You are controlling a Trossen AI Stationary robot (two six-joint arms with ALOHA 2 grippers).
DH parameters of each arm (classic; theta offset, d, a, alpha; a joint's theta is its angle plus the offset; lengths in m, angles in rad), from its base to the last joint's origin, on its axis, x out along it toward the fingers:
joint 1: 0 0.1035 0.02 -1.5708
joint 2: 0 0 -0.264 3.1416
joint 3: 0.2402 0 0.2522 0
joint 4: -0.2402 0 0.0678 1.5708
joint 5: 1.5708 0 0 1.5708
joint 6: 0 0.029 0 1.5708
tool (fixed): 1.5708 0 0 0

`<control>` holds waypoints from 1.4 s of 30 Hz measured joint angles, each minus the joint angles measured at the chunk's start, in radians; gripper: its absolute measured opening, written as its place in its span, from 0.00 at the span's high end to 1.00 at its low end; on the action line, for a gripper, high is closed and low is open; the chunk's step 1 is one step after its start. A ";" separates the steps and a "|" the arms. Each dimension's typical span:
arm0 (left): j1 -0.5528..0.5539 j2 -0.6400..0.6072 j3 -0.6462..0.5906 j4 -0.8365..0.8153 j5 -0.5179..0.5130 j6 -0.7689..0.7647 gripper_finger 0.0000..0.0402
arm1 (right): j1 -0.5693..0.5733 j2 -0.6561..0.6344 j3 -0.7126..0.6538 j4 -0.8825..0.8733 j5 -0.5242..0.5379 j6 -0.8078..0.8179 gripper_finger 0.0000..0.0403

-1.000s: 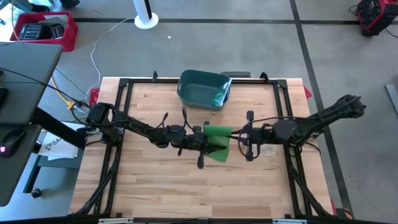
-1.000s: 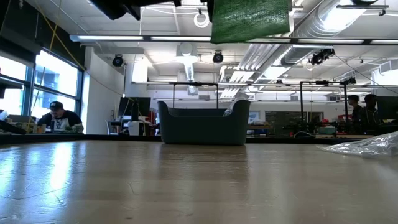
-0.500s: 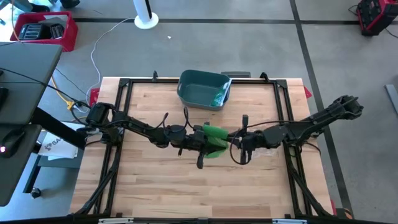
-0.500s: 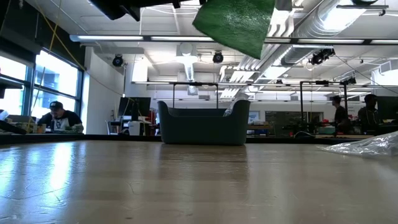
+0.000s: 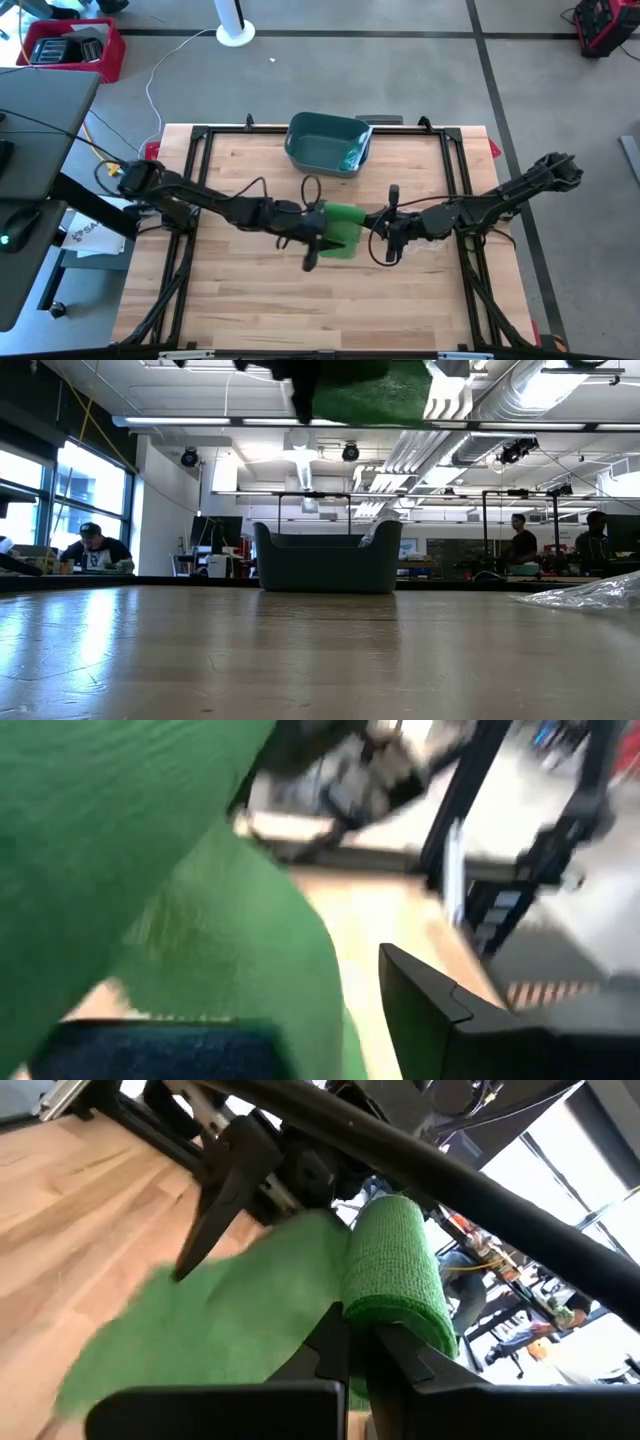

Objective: Roll bandage
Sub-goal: Roll the green bandage

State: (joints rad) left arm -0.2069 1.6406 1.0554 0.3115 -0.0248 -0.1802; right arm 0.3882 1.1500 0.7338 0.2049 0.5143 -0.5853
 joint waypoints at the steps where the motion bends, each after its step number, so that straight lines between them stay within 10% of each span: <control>1: -0.002 -0.024 0.000 -0.075 -0.013 -0.001 0.79 | 0.000 0.000 0.000 -0.002 -0.001 -0.009 0.98; 8: -0.064 -0.141 0.000 -0.367 -0.229 -0.004 0.78 | -0.002 0.000 0.000 -0.002 -0.002 -0.087 0.98; 23: -0.272 -0.172 0.000 -0.179 -0.802 0.383 0.78 | 0.005 -0.035 0.000 0.002 -0.067 -0.094 0.98; 42: -0.250 -0.107 0.000 0.152 -0.678 0.566 0.75 | 0.018 -0.090 0.000 0.051 -0.221 -0.040 0.98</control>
State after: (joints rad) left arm -0.4565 1.5335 1.0550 0.4637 -0.7033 0.3858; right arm 0.4065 1.0603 0.7334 0.2558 0.2932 -0.6258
